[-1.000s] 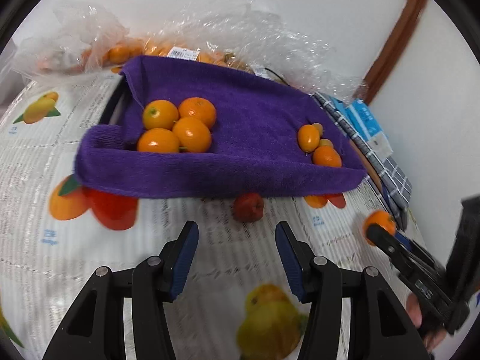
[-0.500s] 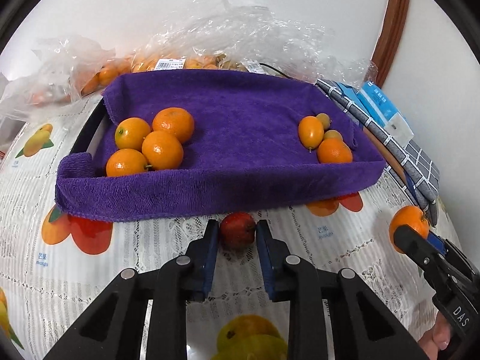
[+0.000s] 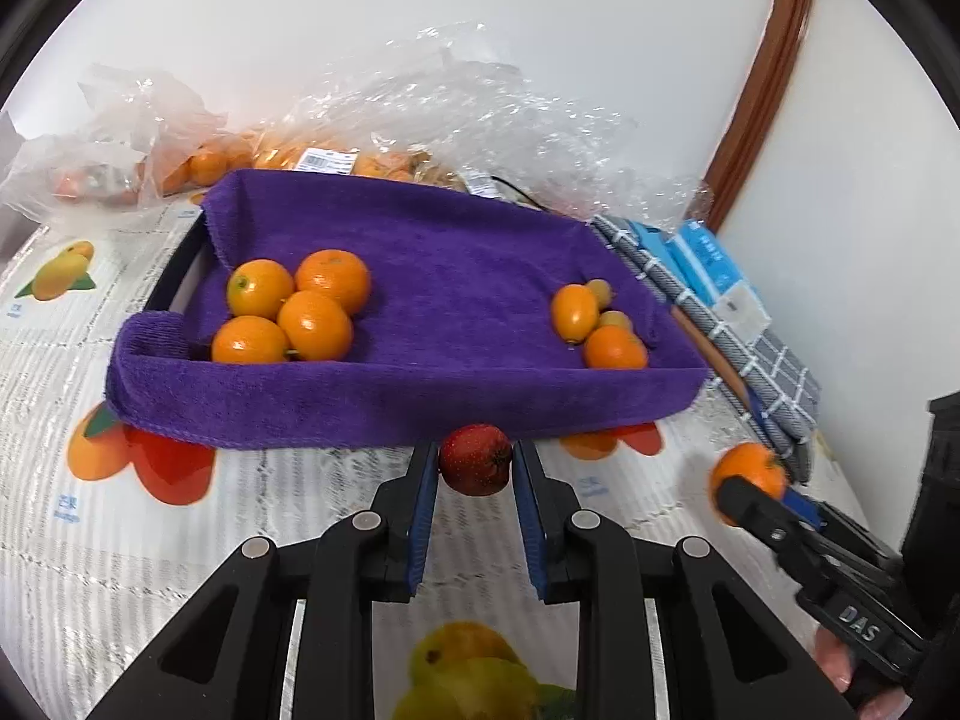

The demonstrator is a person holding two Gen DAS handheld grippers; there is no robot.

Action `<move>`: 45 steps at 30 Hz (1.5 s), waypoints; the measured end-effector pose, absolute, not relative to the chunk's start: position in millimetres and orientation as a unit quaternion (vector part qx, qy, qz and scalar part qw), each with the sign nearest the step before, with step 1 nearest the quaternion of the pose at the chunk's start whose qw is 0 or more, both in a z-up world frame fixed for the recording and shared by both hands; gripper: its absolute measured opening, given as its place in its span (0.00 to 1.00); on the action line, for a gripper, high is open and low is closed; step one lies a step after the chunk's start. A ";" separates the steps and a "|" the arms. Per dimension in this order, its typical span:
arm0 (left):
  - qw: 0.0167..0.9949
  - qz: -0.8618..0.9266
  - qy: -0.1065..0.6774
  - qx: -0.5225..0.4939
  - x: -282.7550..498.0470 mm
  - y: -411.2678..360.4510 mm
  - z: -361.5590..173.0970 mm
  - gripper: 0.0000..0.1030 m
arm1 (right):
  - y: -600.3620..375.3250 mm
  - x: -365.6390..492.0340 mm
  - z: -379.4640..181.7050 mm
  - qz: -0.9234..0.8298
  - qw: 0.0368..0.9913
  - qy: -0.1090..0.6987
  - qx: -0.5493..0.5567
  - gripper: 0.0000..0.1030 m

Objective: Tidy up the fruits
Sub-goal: 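Carry the tangerine and red fruit onto the towel and open both grippers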

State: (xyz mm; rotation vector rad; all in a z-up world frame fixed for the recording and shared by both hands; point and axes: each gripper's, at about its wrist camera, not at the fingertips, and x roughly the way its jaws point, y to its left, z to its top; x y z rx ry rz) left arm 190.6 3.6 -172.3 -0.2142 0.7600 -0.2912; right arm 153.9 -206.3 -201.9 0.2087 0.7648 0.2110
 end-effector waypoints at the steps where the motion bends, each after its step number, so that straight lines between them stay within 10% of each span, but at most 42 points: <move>1: 0.913 -0.146 0.365 -0.107 189.2 3.5 -170.7 0.24 | -206.5 154.1 -202.2 0.104 0.916 0.373 0.103 0.42; 16: 0.934 -0.120 0.321 -0.096 232.5 18.0 -117.1 0.24 | -212.7 219.1 -158.6 0.093 0.936 0.335 0.055 0.42; 41: 0.918 -0.097 0.367 -0.118 282.5 4.3 -172.6 0.24 | -212.8 271.4 -207.8 0.077 0.919 0.382 0.059 0.42; 45: 0.919 -0.097 0.366 -0.110 282.1 2.6 -171.3 0.42 | -213.6 271.6 -207.9 0.078 0.919 0.383 0.060 0.43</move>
